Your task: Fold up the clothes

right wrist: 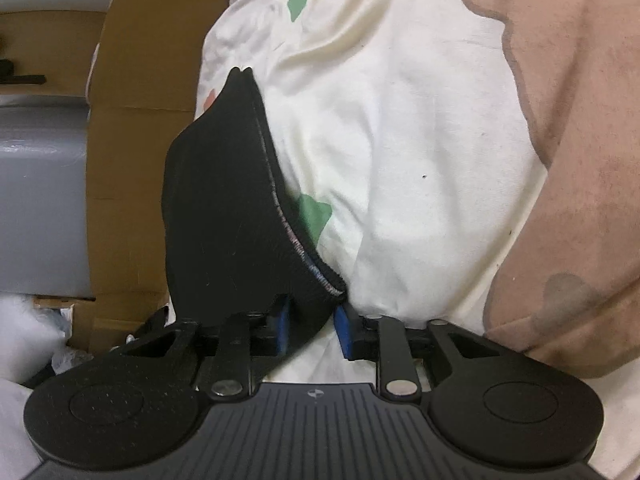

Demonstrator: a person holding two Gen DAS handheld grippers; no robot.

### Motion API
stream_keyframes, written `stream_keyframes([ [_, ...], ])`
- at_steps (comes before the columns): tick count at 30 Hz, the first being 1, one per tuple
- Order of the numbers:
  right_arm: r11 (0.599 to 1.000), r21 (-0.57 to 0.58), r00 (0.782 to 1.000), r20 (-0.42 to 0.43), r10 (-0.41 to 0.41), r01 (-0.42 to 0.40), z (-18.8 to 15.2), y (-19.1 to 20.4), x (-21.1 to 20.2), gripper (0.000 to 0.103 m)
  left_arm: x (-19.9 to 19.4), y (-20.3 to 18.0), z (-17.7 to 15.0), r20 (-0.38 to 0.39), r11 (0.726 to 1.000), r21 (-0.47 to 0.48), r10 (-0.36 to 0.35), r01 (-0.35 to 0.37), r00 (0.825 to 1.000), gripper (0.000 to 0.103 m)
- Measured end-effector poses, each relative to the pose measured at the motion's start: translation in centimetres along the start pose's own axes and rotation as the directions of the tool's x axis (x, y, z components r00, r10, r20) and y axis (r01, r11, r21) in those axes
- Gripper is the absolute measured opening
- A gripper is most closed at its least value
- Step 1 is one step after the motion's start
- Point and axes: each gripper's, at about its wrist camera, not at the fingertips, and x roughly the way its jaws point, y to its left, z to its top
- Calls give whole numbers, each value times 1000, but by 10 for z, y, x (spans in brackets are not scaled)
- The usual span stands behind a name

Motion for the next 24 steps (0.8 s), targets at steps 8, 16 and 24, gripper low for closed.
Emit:
stream_keyframes([
  [8, 997, -60, 999, 20, 49, -48, -6, 18, -17, 8, 11, 29, -9, -7, 949, -284, -147, 139, 989, 40],
  [16, 997, -64, 999, 21, 33, -32, -2, 13, -14, 8, 28, 48, -15, 78, 843, -482, -232, 241, 969, 42],
  [24, 999, -15, 999, 18, 32, -32, -4, 2, -8, 12, 33, 58, -22, 145, 764, -564, -281, 313, 949, 41],
])
